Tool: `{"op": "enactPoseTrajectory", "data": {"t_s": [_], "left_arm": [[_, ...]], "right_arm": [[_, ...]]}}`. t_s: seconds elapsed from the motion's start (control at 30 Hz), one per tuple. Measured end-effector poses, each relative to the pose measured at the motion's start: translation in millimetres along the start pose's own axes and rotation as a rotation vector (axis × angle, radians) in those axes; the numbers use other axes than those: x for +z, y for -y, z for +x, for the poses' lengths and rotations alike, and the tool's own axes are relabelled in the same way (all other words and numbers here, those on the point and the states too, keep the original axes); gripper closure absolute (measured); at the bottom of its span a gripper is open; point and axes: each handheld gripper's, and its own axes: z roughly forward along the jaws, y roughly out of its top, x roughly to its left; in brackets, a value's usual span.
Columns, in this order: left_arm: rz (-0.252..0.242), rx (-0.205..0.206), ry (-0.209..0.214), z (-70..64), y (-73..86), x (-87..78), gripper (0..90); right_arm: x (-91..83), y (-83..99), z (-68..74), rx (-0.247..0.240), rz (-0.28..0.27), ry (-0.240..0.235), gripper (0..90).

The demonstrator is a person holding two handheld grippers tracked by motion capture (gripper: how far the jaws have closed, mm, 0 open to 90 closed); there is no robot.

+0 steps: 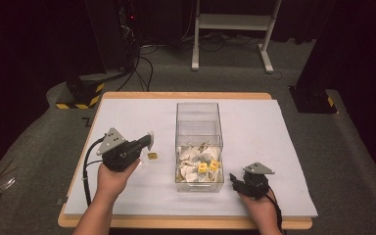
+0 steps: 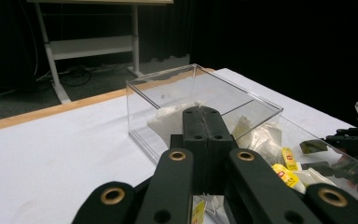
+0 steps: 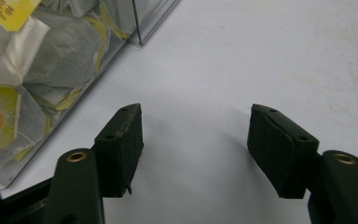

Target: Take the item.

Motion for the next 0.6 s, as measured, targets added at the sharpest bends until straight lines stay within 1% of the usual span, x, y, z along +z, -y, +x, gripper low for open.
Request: {"op": "enactPoseTrajectory", "data": {"t_s": [0.03, 0.13, 0.33, 0.43, 0.6], "left_arm": [[-0.001, -0.001, 0.0, 0.4, -0.3, -0.3, 90.0], [-0.004, 0.001, -0.005, 1.7, -2.1, -1.6, 90.0], [-0.017, 0.0, -0.016, 5.3, -6.1, -5.5, 90.0], [-0.019, 0.009, -0.024, 6.7, -8.4, -7.4, 90.0], [-0.024, 0.006, -0.034, 11.1, -9.8, -11.0, 90.0]], "right_arm": [[1.0, -0.4, 0.3, -0.011, 0.007, 0.002, 33.7], [1.0, -0.5, 2.0, -0.011, 0.013, 0.012, 32.3], [1.1, -0.4, 1.0, -0.011, 0.008, 0.01, 32.2], [0.9, -0.3, 0.7, -0.011, 0.006, 0.01, 32.3], [0.8, -0.2, 0.7, -0.01, 0.005, 0.01, 32.3]]}}
